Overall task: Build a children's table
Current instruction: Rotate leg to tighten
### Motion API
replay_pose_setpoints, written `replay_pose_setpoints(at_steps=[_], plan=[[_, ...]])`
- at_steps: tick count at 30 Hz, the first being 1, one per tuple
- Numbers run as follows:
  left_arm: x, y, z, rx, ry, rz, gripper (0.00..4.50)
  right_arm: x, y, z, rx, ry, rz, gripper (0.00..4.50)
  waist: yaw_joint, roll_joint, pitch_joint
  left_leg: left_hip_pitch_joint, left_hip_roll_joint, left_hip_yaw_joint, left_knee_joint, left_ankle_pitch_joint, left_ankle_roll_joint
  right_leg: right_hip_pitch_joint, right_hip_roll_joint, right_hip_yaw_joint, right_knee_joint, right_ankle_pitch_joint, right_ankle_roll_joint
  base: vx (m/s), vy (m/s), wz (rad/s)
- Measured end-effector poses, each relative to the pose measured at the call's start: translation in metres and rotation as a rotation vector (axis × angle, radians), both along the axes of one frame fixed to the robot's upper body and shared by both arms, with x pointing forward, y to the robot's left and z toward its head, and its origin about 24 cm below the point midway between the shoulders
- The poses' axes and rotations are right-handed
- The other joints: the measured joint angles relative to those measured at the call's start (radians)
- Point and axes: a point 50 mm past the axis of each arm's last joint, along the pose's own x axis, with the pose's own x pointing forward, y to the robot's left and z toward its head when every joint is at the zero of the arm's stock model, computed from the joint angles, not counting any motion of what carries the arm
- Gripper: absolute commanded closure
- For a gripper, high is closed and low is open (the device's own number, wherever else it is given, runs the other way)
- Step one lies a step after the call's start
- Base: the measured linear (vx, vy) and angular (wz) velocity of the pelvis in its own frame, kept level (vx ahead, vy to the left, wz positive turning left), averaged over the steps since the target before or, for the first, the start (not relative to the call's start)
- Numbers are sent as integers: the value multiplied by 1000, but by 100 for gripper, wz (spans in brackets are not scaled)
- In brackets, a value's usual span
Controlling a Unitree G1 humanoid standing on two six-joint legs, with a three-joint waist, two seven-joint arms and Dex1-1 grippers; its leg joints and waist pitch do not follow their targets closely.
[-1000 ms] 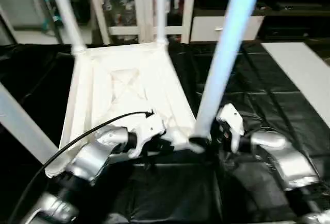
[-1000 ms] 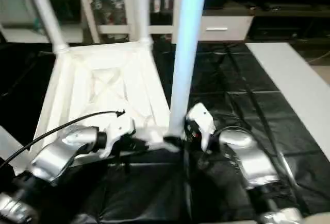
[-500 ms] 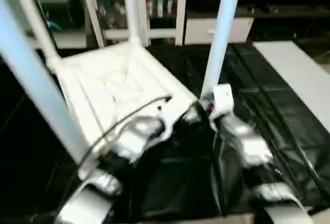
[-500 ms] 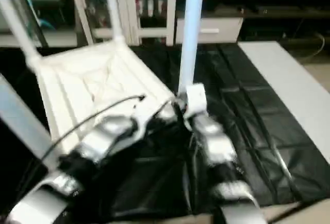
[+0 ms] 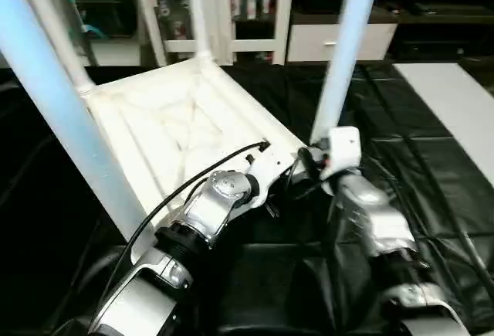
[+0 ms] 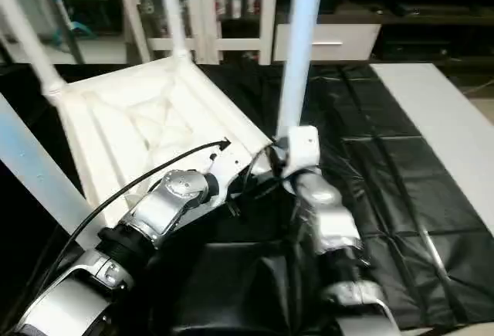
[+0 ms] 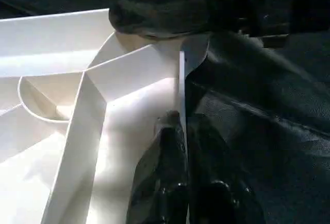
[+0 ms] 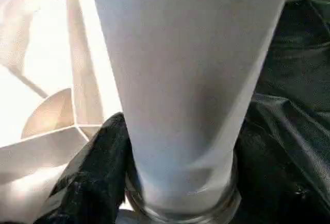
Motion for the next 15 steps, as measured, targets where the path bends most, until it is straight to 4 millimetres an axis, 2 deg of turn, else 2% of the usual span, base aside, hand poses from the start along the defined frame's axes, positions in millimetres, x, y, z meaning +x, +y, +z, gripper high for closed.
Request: replay_pose_setpoints(at_steps=[2,3,5,11,15], plan=[[3,10,1,20,-23,7,450,-7,0,2,6,-9,57,112,-4,2,0,-1,1,0,-1,0,0,-2,1,0,0,0,1,0,0,0],[6,18,2,30,-36,19,450,-11,1,2,15,-5,92,87,-11,2,1,-4,2,-1,-1,0,0,-2,2,0,1,0,1,0,0,0],[7,24,2,33,-43,16,450,-17,0,3,10,3,149,79,-20,1,2,-4,2,-3,-1,0,0,-2,3,-1,0,0,2,0,0,0],[2,30,3,33,-47,-65,450,-45,-22,13,-69,25,384,79,-22,0,3,-4,2,-2,-4,0,0,-3,2,-1,-3,-1,5,0,0,0],[-5,39,1,34,-62,-183,450,-75,-32,3,-112,108,551,79,-18,0,3,-4,2,-2,-6,0,0,-3,2,-2,-2,-3,8,0,0,0]])
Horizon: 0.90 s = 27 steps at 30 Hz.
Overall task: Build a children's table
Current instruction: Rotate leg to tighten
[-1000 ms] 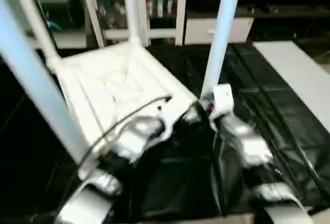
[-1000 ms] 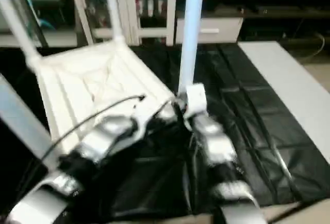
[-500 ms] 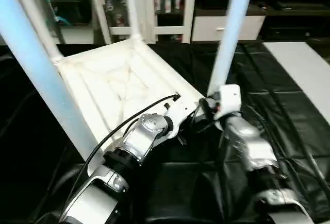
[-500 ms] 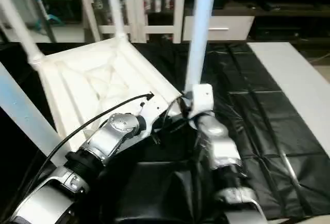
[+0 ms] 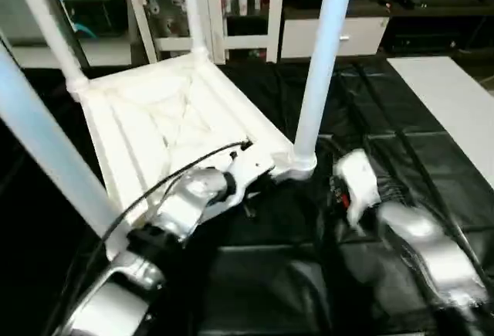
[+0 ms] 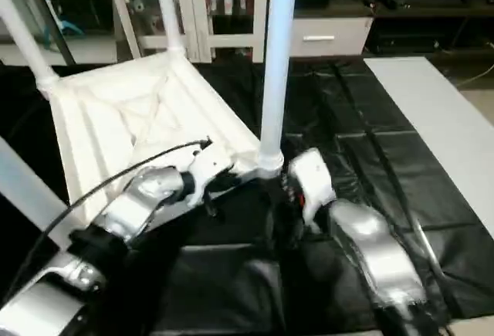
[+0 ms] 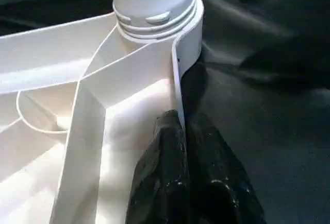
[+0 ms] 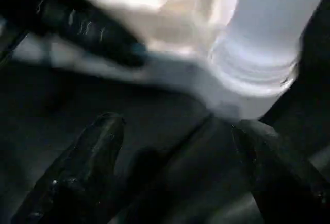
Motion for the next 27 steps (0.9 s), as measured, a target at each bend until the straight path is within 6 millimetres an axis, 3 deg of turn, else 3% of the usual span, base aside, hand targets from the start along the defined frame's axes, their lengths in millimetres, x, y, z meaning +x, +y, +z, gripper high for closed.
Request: replay_pose_setpoints(at_steps=[9,27], plan=[[-21,5,-2,-3,8,-275,450,-26,-18,5,-13,68,127,79,39,3,-2,2,-1,4,0,-1,1,3,-3,2,-4,-2,3,0,0,0],[-44,35,-4,-17,87,-434,450,-38,-17,4,-2,96,169,79,32,8,-5,2,-1,4,-1,-1,1,2,-3,1,-1,-3,4,0,0,0]])
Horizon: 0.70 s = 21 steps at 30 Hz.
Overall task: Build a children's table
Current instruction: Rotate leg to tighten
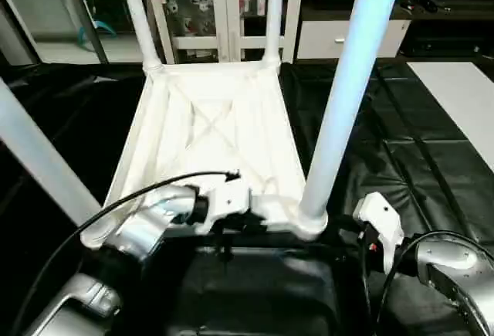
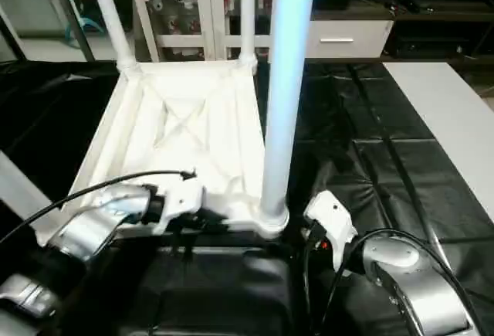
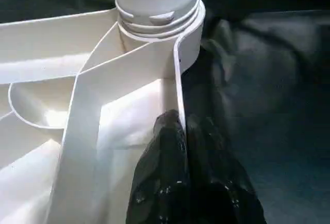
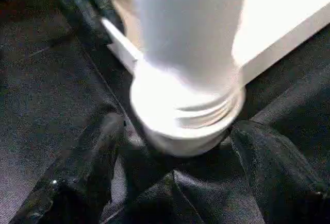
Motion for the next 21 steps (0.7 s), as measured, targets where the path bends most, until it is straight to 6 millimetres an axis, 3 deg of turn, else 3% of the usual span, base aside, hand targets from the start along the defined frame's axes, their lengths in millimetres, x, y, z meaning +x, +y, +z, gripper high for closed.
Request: replay_pose_setpoints(at_steps=[1,2,8,10,13,18,21], plan=[[-1,0,0,0,1,-10,450,0,0,0,1,0,0,79,1,0,0,0,0,0,0,0,0,0,0,0,0,0,0,0,0,0],[-2,0,0,0,-1,-15,406,0,0,0,1,1,2,76,1,0,0,0,0,0,0,0,0,0,0,0,1,0,0,0,0,0],[-5,1,1,-55,1,38,357,0,4,0,15,-3,1,76,-10,-2,1,0,0,0,1,0,0,0,0,1,2,0,0,0,0,0],[-11,-1,1,-108,25,57,332,0,7,1,30,-14,3,76,-11,-8,5,-1,1,0,1,0,0,-2,0,0,4,0,0,0,0,0],[-13,2,11,-187,0,97,332,1,11,4,47,-27,4,76,-13,-20,10,-2,1,0,2,1,0,-4,1,0,5,0,0,0,0,0],[-17,19,51,-493,-37,357,332,-3,18,9,83,-45,-13,76,-13,-38,13,-2,2,1,2,0,0,-4,1,0,5,0,0,0,0,0],[-24,34,48,-551,-52,574,332,-8,20,10,93,-51,-39,76,-15,-44,14,-1,2,1,3,0,0,-3,1,1,5,0,0,0,0,0]])
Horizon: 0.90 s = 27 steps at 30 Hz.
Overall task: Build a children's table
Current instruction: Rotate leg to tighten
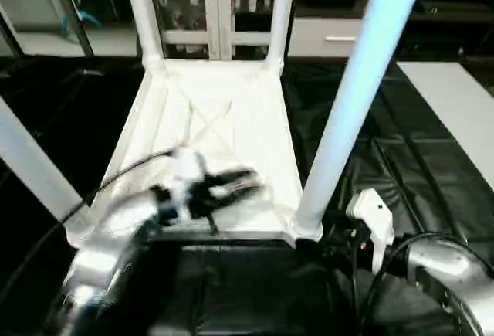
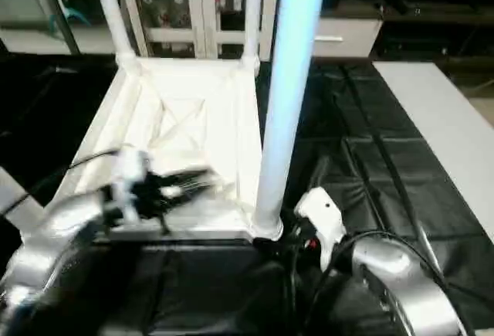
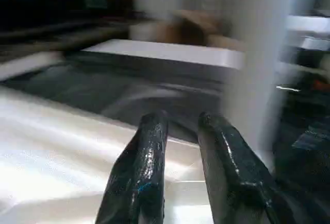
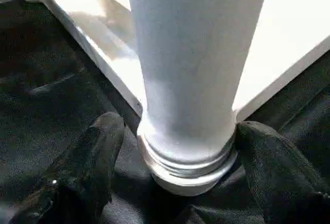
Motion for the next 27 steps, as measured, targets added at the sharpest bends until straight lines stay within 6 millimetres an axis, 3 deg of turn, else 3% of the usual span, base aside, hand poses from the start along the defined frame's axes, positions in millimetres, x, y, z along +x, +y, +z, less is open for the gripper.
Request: replay_pose_setpoints(at_steps=[3,7,11,17,19,20,21,24,27], plan=[[-6,9,-16,15,76,169,332,-4,4,1,11,-10,-21,76,0,-6,3,0,0,0,1,0,0,0,0,0,0,0,0,0,0,0],[-13,15,-18,20,61,350,332,-3,11,9,58,-65,-111,76,1,-13,0,-1,0,-1,1,0,0,0,0,0,0,0,0,0,0,0],[-27,20,-23,62,81,480,332,-5,15,10,102,-76,-223,76,-2,-9,-1,-1,0,-1,1,0,0,1,1,1,-2,0,1,0,0,0],[-33,14,-21,90,92,508,332,-11,15,11,91,-70,-248,76,1,-2,1,-5,0,-3,3,2,-1,-3,2,1,-1,5,5,0,0,0],[-34,10,-17,92,82,495,332,-13,15,11,87,-68,-254,76,-2,1,-3,-27,2,-4,11,11,13,-21,5,0,0,13,3,0,0,0],[-34,9,-17,92,81,492,332,-14,15,10,85,-62,-257,76,-2,2,-6,-43,3,-4,16,15,19,-35,6,-2,0,20,1,-67,11,-2],[-34,8,-16,92,79,494,332,-15,14,9,83,-55,-262,76,-3,4,-10,-68,4,-5,23,20,28,-56,8,-3,0,31,2,-67,11,-2],[-35,9,-17,103,91,501,332,-16,13,7,76,-42,-272,76,-8,11,-16,-111,8,-9,38,36,52,-86,13,-9,-13,60,-3,-123,15,-1],[-36,11,-17,114,99,508,332,-15,13,7,75,-42,-274,76,-18,25,-11,-122,25,-10,39,43,60,-84,14,-40,-50,78,-12,-183,22,-1]])
